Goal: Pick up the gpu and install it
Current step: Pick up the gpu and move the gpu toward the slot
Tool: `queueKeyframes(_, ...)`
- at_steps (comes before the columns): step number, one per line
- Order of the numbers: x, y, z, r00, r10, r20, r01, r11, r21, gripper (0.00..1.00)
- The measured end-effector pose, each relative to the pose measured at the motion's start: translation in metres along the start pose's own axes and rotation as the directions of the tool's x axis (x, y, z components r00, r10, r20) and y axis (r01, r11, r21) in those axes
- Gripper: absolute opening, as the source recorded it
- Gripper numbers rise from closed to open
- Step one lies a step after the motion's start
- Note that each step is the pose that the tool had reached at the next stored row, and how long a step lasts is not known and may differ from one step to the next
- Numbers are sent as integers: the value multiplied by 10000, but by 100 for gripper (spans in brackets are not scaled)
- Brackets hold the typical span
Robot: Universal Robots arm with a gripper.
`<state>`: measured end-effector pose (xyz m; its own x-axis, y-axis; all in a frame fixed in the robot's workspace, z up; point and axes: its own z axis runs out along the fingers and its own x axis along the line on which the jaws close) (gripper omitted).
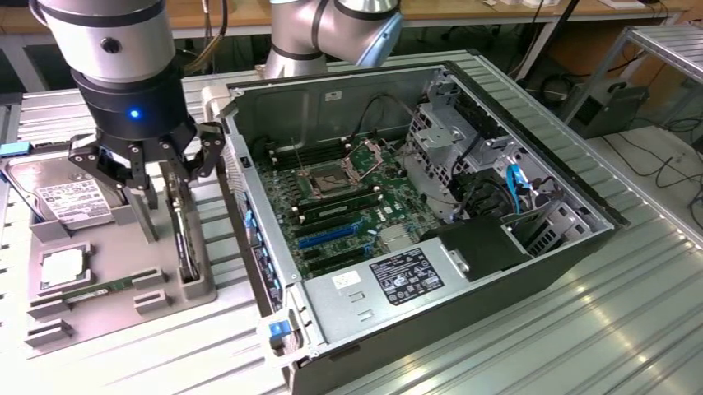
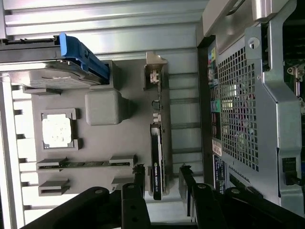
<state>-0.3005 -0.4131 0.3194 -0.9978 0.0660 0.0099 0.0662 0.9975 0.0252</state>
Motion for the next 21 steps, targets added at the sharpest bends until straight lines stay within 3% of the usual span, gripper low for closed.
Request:
queueKeyframes(12,38,-9,225,10000,-24,61,24,10000,-3,42)
queueKeyframes(18,54,-10,294,9997,-63,223,64,10000,-13,42)
queueKeyframes(21,59,-12,338,9996,-72,261,73,10000,-15,42)
